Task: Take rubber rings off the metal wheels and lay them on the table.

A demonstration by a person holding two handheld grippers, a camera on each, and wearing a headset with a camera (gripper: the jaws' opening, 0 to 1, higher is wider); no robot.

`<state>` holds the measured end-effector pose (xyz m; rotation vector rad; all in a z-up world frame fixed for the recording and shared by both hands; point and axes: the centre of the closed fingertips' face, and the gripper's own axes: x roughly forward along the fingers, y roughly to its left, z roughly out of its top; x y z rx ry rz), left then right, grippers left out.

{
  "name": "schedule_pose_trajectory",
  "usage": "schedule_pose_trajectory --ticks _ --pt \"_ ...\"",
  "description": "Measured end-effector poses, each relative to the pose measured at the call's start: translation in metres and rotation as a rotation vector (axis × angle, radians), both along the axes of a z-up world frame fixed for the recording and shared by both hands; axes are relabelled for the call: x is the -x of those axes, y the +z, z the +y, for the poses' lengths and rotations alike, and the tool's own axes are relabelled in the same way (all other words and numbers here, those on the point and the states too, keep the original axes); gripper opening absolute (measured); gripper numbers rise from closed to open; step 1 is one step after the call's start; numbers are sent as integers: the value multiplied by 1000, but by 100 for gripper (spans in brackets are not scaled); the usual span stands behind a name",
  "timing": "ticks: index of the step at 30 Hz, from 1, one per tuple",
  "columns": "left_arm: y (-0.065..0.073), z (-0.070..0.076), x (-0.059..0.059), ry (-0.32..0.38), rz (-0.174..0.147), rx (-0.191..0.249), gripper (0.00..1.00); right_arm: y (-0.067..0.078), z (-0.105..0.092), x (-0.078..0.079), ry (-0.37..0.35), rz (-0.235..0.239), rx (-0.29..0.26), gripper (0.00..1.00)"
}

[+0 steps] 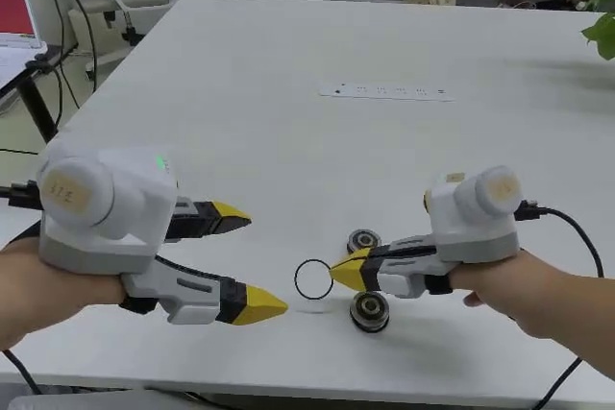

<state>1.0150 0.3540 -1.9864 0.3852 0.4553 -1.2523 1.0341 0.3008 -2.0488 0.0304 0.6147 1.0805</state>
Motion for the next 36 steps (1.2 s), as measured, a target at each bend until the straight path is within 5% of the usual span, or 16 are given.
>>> schedule_pose_trajectory --ticks 12,36 --pt "-3 -1 1 -9 9 -12 61 -9 -1 -3 5 -21 33 0" --pt "-6 -25 4 -69 29 -26 60 13 -23 6 7 -27 -7 10"
